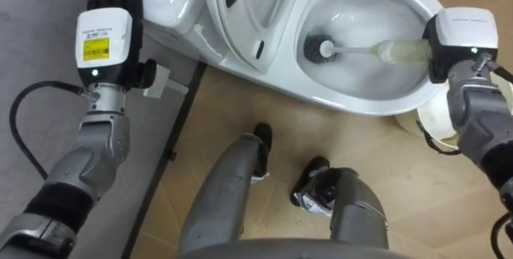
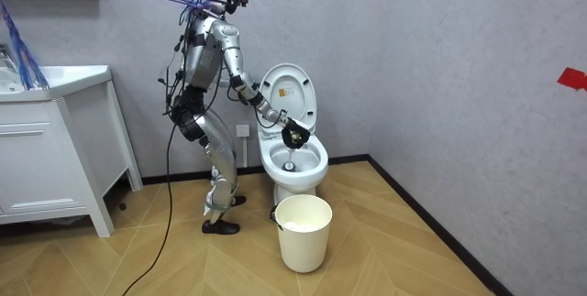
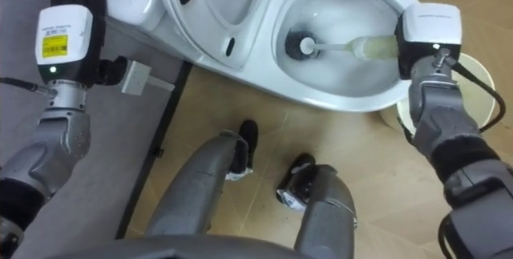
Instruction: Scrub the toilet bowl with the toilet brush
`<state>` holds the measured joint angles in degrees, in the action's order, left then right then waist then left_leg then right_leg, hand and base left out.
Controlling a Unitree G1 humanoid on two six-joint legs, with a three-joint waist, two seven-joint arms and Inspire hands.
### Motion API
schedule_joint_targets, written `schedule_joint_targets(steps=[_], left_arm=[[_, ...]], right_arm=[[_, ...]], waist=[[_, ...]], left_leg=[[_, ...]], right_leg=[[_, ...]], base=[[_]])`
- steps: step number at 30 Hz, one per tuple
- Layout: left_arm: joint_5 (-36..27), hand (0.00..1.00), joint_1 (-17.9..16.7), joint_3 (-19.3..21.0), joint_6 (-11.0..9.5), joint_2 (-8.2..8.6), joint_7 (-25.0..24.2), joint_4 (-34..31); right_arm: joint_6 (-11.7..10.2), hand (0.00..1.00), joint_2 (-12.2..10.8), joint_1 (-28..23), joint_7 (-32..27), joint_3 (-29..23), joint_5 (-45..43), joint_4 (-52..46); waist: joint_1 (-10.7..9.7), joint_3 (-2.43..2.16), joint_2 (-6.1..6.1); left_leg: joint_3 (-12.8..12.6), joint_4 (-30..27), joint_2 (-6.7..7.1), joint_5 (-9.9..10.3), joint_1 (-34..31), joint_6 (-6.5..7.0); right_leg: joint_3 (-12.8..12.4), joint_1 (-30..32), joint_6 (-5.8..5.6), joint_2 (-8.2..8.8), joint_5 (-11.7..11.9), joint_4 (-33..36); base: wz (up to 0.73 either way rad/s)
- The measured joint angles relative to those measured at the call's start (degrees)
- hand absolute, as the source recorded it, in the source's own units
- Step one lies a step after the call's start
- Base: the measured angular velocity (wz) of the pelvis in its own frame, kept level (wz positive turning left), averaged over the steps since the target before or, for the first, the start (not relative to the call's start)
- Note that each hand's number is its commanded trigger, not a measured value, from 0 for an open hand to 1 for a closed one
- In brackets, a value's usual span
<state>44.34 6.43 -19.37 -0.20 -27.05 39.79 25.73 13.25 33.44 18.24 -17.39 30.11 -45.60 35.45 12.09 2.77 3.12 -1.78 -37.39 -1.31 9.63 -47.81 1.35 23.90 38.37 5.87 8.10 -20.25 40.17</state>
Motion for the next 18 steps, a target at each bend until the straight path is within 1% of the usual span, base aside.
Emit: schedule_joint_targets(steps=[1,4,7,9,11,12,13,14,16,17,18], left_arm=[[-0.3,0.00,-0.4,0.1,0.1,-0.02,0.1,-0.1],[-2.4,0.00,-1.3,0.1,0.2,-0.21,0.6,-1.3],[-4.4,0.00,-2.2,0.0,-0.1,-0.21,1.8,-1.4],[-5.0,0.00,-2.3,-0.1,-0.1,-0.18,2.5,-1.5],[-5.5,0.00,-2.3,-0.2,-0.2,-0.22,2.5,-1.4],[-5.5,0.00,-2.3,-0.3,-0.2,-0.22,2.5,-1.4],[-5.4,0.00,-2.3,-0.2,-0.2,-0.22,2.5,-1.4],[-5.4,0.00,-2.3,-0.2,-0.1,-0.22,2.5,-1.4],[-5.4,0.00,-2.4,0.7,0.0,-0.20,2.8,-1.4],[-5.4,0.00,-2.5,0.9,0.0,-0.20,3.0,-1.4],[-5.4,0.00,-2.8,1.2,0.0,-0.21,3.5,-1.4]], right_arm=[[1.1,1.00,0.1,-1.1,0.9,0.0,-0.2,-2.4],[3.1,1.00,0.2,-2.0,3.5,0.0,-0.6,-6.8],[3.1,1.00,0.1,-1.9,4.1,-0.1,-0.6,-6.9],[3.1,1.00,0.2,-2.2,3.6,-0.5,2.5,-6.7],[3.0,1.00,-0.3,-2.0,2.7,-1.5,8.6,-4.7],[3.0,1.00,-1.0,-1.8,2.3,-3.1,13.6,-3.1],[2.7,1.00,-1.4,-1.6,2.1,-4.5,19.2,-1.2],[2.5,1.00,-1.8,-1.4,1.9,-5.0,21.9,-0.1],[1.6,1.00,-3.4,-1.0,1.3,-8.0,33.9,2.2],[1.5,1.00,-3.6,-0.9,1.1,-9.0,36.8,2.3],[1.0,1.00,-3.8,-0.6,0.2,-10.7,41.8,2.5]], waist=[[0.0,-0.02,0.00],[-0.2,-0.07,-0.06],[-0.8,-0.17,-0.10],[-1.1,-0.22,-0.19],[-1.3,-0.25,-0.29],[-1.5,-0.26,-0.38],[-1.5,-0.30,-0.88],[-1.7,-0.28,-1.16],[-2.2,-0.20,-2.40],[-2.5,-0.15,-2.61],[-3.5,-0.17,-2.78]], left_leg=[[0.1,0.0,-0.06,0.0,0.2,-0.13],[0.0,0.2,-0.12,0.0,0.3,-0.28],[-0.1,-0.2,-0.10,0.0,0.3,-0.28],[-0.4,-0.2,-0.20,0.0,0.3,-0.28],[-0.7,-0.2,-0.19,-0.1,0.4,-0.24],[-0.8,-0.2,-0.20,-0.1,0.4,-0.20],[-1.2,-0.2,-0.27,-0.1,0.5,-0.11],[-1.4,-0.1,-0.31,-0.2,0.6,-0.06],[-2.4,-0.1,-0.33,-0.3,0.8,0.09],[-2.6,-0.1,-0.25,-0.3,0.8,0.18],[-2.8,-0.1,-0.03,-0.5,0.5,0.50]], right_leg=[[0.0,-0.2,0.07,-0.19,0.0,-0.4],[-0.1,-0.2,0.17,-0.27,0.0,-0.5],[-0.1,-0.5,0.18,-0.29,0.0,-0.5],[-0.1,-0.5,0.17,-0.28,0.0,-0.6],[-0.1,-0.5,0.13,-0.14,0.0,-0.4],[-0.1,-0.5,0.09,-0.10,0.0,-0.3],[-0.5,-0.2,0.09,-0.02,0.0,0.0],[-0.7,-0.2,0.09,0.02,0.0,0.1],[-1.5,0.5,0.17,0.50,-0.2,1.1],[-1.7,0.8,0.18,0.71,-0.2,1.5],[-1.8,1.3,0.09,1.23,-0.3,2.1]], base=[[0.00],[0.00],[0.00],[0.00],[0.00],[-0.04],[-0.07],[-0.09],[-0.11],[-0.06],[0.05]])
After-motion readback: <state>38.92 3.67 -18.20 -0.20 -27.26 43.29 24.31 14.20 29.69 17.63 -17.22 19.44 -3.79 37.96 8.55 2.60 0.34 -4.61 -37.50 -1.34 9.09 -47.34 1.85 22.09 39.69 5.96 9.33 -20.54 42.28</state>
